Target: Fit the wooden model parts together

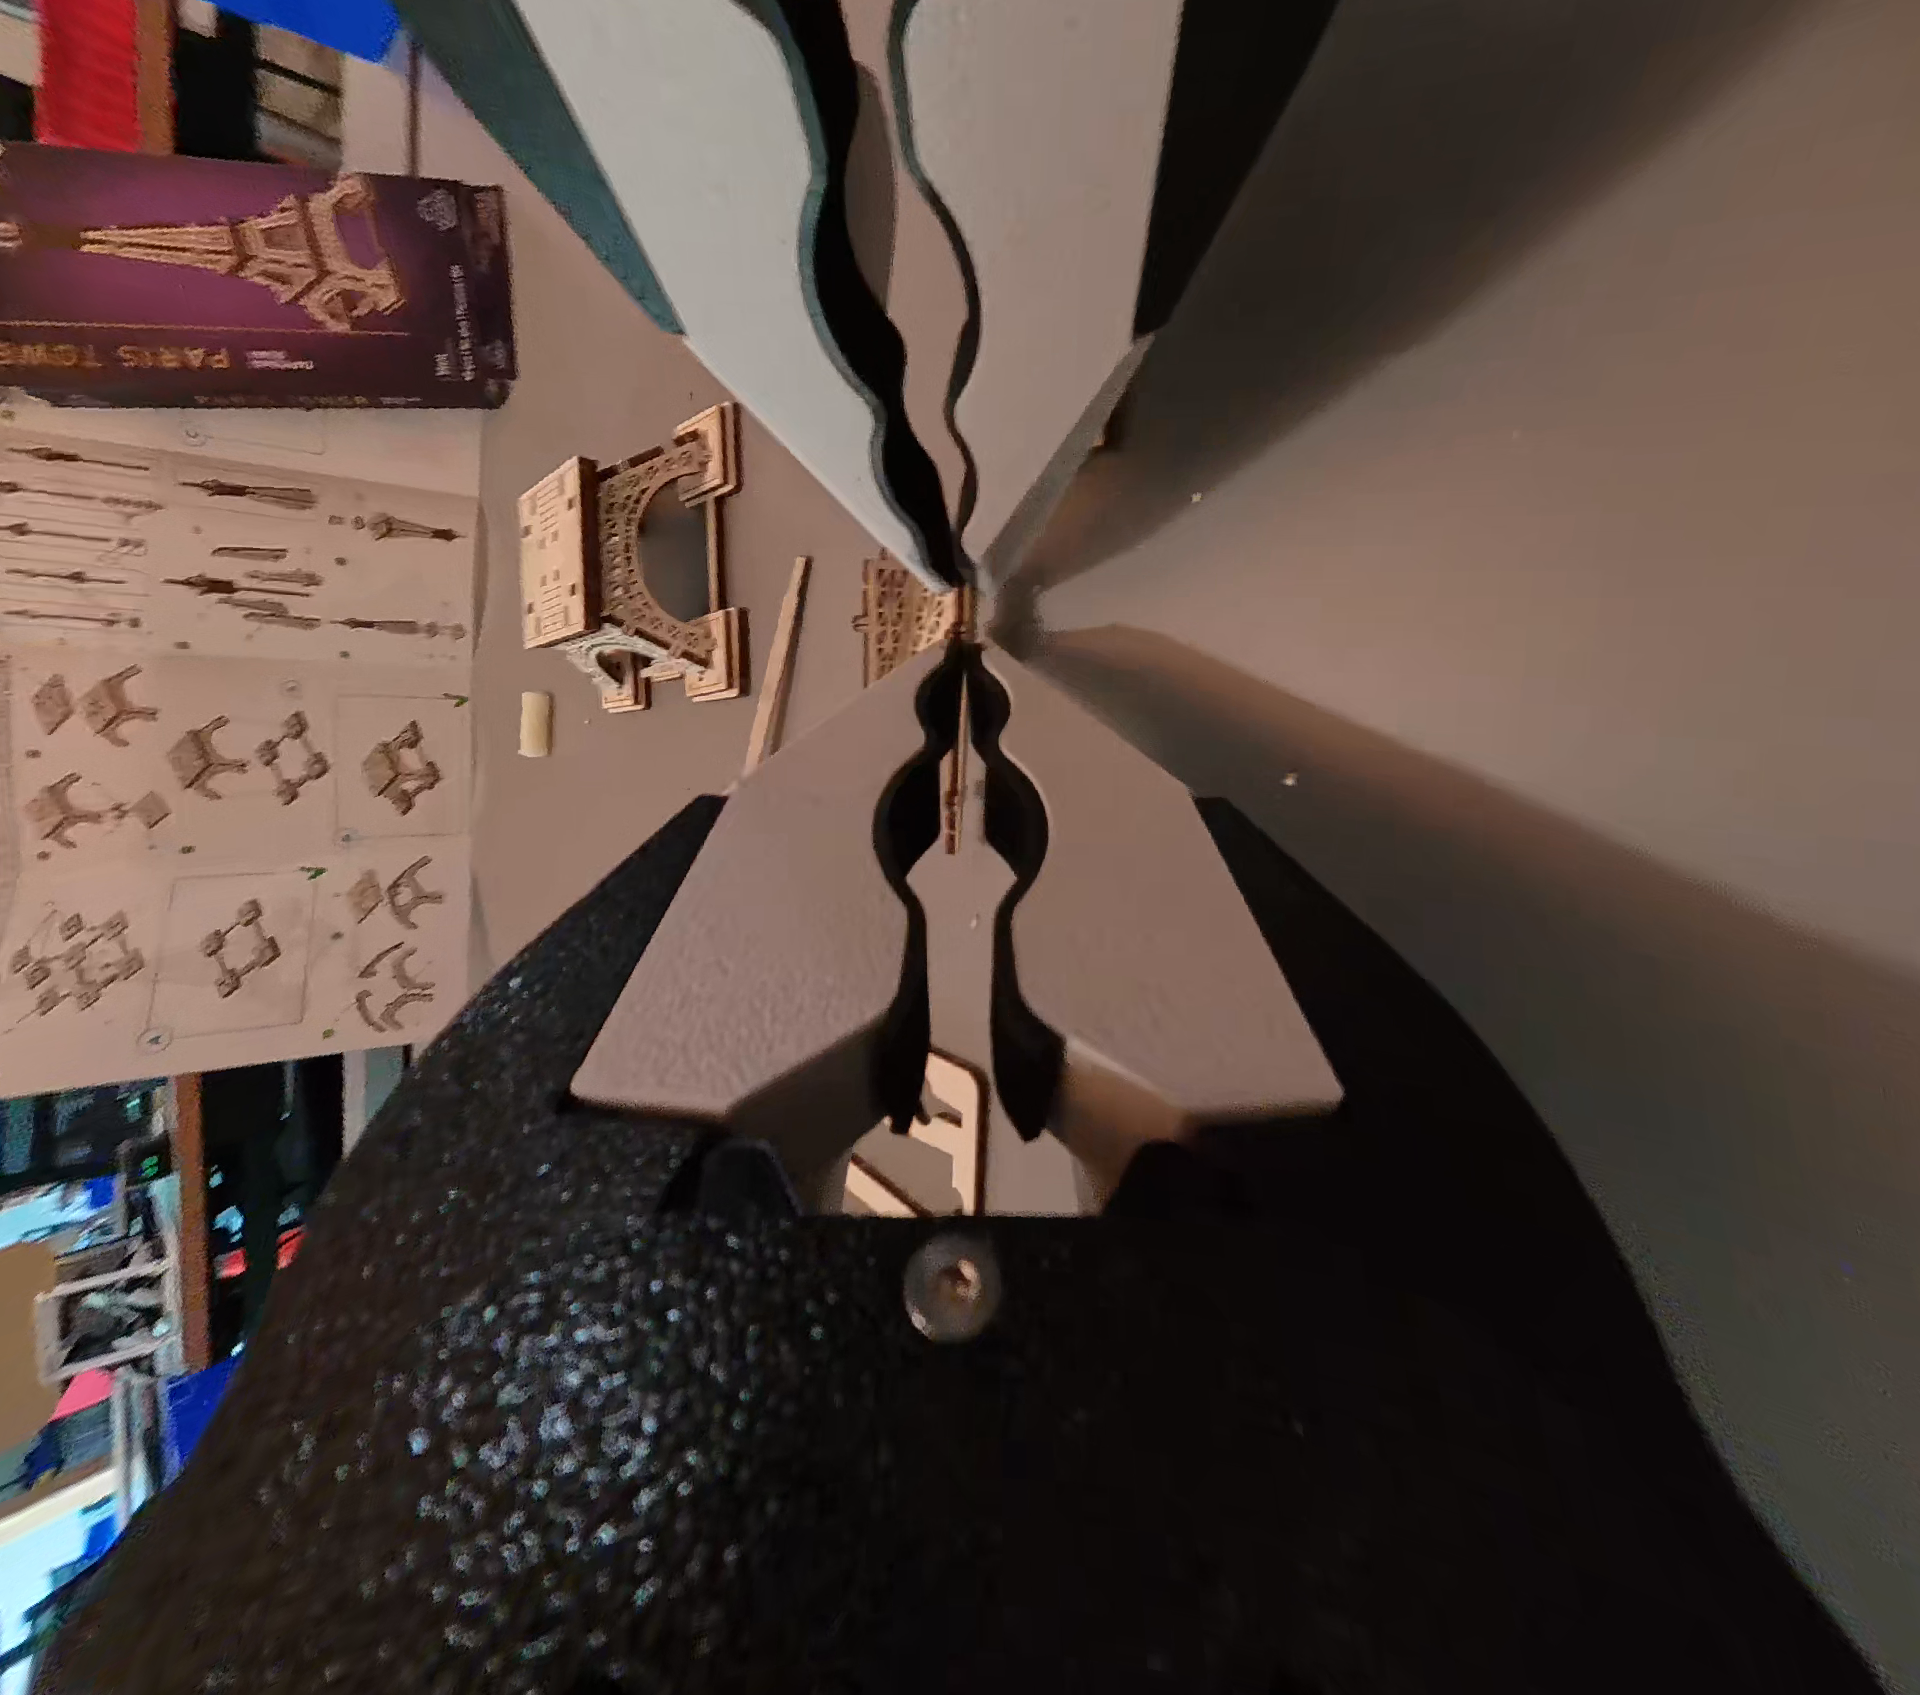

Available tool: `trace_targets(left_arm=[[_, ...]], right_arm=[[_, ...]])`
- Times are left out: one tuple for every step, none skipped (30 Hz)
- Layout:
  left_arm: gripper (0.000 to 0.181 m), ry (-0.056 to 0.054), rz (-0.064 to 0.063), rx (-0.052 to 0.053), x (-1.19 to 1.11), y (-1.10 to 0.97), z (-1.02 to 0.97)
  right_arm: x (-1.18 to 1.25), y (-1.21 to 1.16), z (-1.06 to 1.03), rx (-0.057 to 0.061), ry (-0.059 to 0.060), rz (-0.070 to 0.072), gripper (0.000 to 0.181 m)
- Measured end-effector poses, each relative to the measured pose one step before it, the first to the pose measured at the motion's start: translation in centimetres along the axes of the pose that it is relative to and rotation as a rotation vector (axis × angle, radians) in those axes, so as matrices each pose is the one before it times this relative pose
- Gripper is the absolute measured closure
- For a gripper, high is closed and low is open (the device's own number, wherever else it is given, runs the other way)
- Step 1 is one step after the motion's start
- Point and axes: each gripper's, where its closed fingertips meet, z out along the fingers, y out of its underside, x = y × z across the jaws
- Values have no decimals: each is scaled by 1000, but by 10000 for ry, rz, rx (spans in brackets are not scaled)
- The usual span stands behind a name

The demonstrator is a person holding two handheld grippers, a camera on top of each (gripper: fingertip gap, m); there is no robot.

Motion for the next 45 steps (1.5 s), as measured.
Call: trace_targets(left_arm=[[181,-132,1,-85,-172,174,33],[181,24,-53,-37,0,89,-5],[181,51,-37,-4,49,33,-1],[181,-50,32,13,-67,34,29],[181,-119,97,16,-140,20,40],[181,-109,124,18,-88,-1,38],[179,-52,96,-4,-34,-18,-12],[179,71,16,-10,92,-27,-36],[178,80,-48,6,70,-38,-7],[178,35,-31,24,4,-36,-20],[178,52,-8,32,22,-9,-2],[179,140,-20,25,127,21,-9],[180,76,-44,54,19,-9,-19],[181,25,-20,54,-40,3,-11],[181,43,5,51,29,3,2],[181,0,-9,42,-7,-4,24],[181,-54,15,30,-48,10,12],[179,-73,28,34,-59,9,-1],[179,-21,7,40,-2,5,-31],[179,29,-22,43,55,0,-41],[175,75,-29,31,112,45,-39],[168,179,48,20,253,56,-51],[170,84,30,10,140,58,-53],[171,8,11,-3,27,30,-27],[179,-107,19,-27,-131,21,-11],[180,-93,101,-52,-111,28,-8],[180,-76,123,-57,-60,17,15],[180,-81,87,-41,-50,-1,29],[180,-76,54,-11,-39,-9,34],[180,-70,61,17,-23,-3,29],[180,-79,77,75,-46,-16,9],[180,-91,62,129,-89,-47,-40],[180,-105,44,126,-160,-18,-69],[180,-29,73,101,-108,47,-67],[180,24,90,88,-73,91,-92],[180,62,47,44,-90,148,-79],[180,155,39,71,-11,85,-93],[180,174,5,79,-57,72,-73],[180,155,-12,67,-128,79,-63],[181,152,-7,69,-177,59,-57],[181,90,-10,91,-265,-26,-40],[181,183,-54,53,-94,7,25],[181,266,-69,47,81,24,95],[181,138,-33,91,-3,-20,123],[181,93,-23,4,-20,97,148]], right_arm=[[1,-36,23,18,10,78,180],[-40,-128,-10,94,-30,79,180],[-88,-85,2,56,-59,12,180],[43,-2,20,9,25,-27,180],[126,-19,15,19,59,6,180],[65,1,-1,14,-10,60,180],[-1,57,-4,-25,-77,102,180],[18,-65,-34,55,-33,40,180],[-3,-61,-28,37,-8,9,180],[-89,31,3,-27,-48,7,180],[-65,11,11,-3,-13,18,180],[-47,-20,12,16,-17,67,180],[-58,-5,0,13,-39,68,180],[42,-25,-11,36,22,39,180],[-5,-8,-6,32,-4,30,181],[-9,20,-1,13,-15,84,181],[42,-5,7,44,21,115,181],[50,-35,-21,89,15,123,181],[-6,-56,-34,97,-43,194,180],[6,-85,-44,111,-32,185,180],[93,-138,-60,143,50,105,181],[-25,-66,-2,88,4,-9,181],[-149,18,45,18,-57,-38,181],[-127,-5,66,-3,-43,59,180],[-177,-25,45,-3,-61,10,180],[-73,2,31,-18,12,-59,180],[55,-9,-2,-13,83,-115,180],[41,-1,-3,-21,58,-168,180],[60,45,-8,-32,69,-193,180],[43,27,3,-5,43,-105,180],[26,0,-2,37,8,-44,180],[18,-13,-58,95,-40,-45,180],[204,-30,-152,147,-9,47,176],[309,120,-207,81,-71,205,158],[125,359,-212,-66,-317,304,140],[16,482,-167,-140,-453,343,128],[156,463,-82,-118,-354,317,119],[278,292,23,2,-263,112,114],[546,-22,59,233,-67,50,113],[483,-164,78,324,-147,166,112],[235,-119,111,234,-320,371,110],[42,-200,123,175,-357,397,108],[-40,-362,178,265,-266,225,108],[-117,-239,236,238,-218,53,110],[-22,148,288,-5,-148,8,111]])
